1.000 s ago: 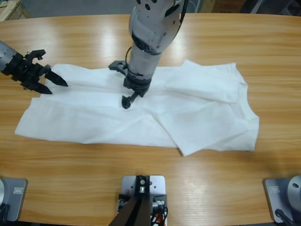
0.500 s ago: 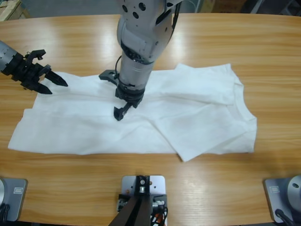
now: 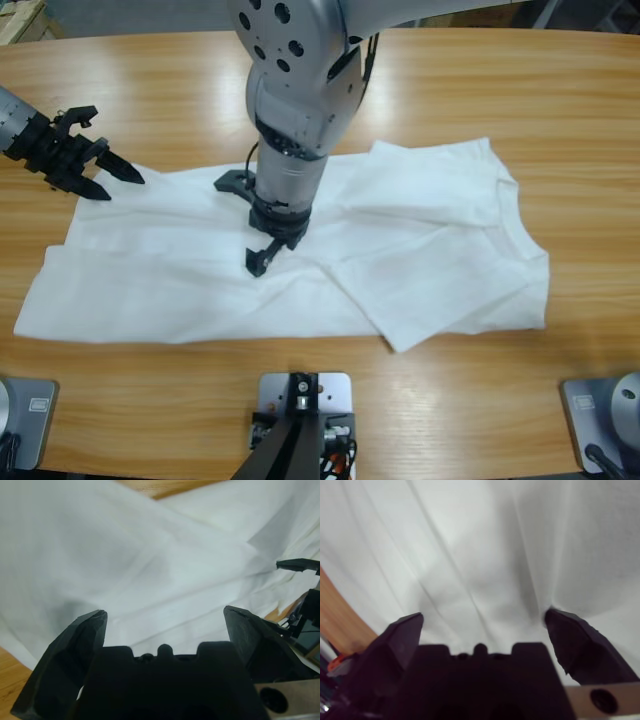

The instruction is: Fold clothes

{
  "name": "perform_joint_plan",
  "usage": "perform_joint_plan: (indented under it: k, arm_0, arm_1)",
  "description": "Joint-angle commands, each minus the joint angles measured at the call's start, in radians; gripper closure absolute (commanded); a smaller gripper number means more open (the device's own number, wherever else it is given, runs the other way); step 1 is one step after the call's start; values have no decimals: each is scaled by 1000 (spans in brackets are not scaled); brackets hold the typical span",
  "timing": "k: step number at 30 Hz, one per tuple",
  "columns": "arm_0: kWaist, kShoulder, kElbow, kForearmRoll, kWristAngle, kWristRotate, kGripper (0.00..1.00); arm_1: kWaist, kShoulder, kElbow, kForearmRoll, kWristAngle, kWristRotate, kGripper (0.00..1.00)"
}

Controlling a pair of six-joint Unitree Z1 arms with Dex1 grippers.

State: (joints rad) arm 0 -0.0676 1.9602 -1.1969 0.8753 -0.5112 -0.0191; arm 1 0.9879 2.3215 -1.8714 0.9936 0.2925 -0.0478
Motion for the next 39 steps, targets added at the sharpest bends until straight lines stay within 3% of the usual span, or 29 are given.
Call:
perform_joint_plan:
  k: [1, 8, 13, 20, 35, 37, 38, 39]
  arm_0:
    - [-12, 48, 14, -13, 11, 1, 96]
    - [-3, -91, 44, -52, 14, 2, 96]
    - [93, -248, 172, -164, -1, -24, 83]
    - [240, -76, 156, -171, -49, -45, 87]
    - [208, 115, 102, -193, -144, -39, 96]
    - [201, 113, 100, -193, -144, -38, 173]
    - [197, 112, 100, -193, -144, -38, 287]
    - [191, 111, 100, -193, -144, -37, 471]
  arm_1:
    - [25, -12, 47, -6, 20, 25, 0]
    - [25, -45, 47, -3, 16, 25, 0]
    - [25, -93, 47, 0, 2, 25, 0]
    - [24, -171, 80, 15, -45, 46, 0]
    - [-5, -209, 98, 42, -78, 49, 0]
    - [-6, -206, 98, 41, -78, 49, 0]
    - [-6, -206, 98, 40, -78, 49, 0]
    - [-6, -205, 98, 39, -78, 49, 0]
